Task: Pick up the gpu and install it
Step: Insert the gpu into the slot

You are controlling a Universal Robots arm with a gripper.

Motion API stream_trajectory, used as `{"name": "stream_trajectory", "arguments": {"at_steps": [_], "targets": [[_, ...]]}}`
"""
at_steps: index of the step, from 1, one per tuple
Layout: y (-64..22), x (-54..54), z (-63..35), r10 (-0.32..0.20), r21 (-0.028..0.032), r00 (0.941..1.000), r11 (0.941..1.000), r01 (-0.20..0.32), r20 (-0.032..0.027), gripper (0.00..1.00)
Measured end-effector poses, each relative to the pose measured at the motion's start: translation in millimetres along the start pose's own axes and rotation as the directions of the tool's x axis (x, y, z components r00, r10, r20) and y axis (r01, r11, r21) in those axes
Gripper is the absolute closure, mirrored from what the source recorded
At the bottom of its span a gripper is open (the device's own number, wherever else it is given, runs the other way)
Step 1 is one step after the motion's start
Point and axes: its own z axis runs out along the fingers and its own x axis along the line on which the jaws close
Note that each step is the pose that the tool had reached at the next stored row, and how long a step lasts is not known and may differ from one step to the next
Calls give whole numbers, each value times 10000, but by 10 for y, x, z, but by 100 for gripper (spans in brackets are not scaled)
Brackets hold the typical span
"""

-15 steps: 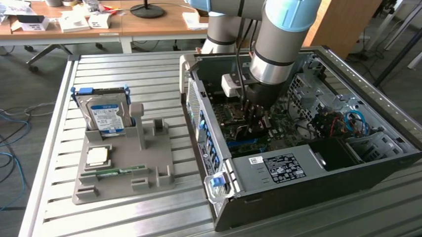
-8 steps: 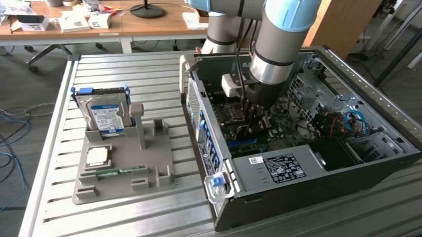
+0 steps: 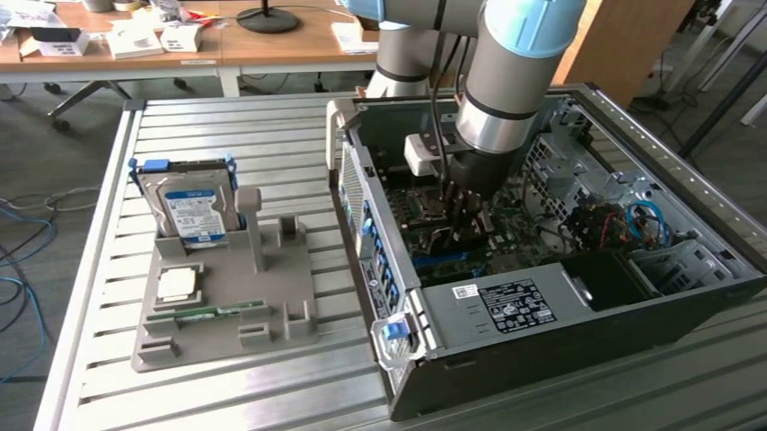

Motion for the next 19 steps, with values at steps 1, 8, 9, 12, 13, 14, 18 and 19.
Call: {"name": "stream_trajectory", "arguments": {"at_steps": [1,8,9,12,13,14,18,19], "targets": [[0,0,0,0,1,10000,10000,0,0,74],[0,-1,4,10,3,10000,10000,-10,-69,74],[0,0,3,12,2,10000,10000,-12,-96,74],[0,1,2,11,1,9999,10000,-11,-127,74],[0,0,2,12,1,9999,10000,-12,-134,74],[0,0,3,12,1,9999,10000,-12,-139,74],[0,0,2,12,1,9999,10000,-12,-143,74],[0,0,2,12,1,9999,10000,-12,-143,74]]}}
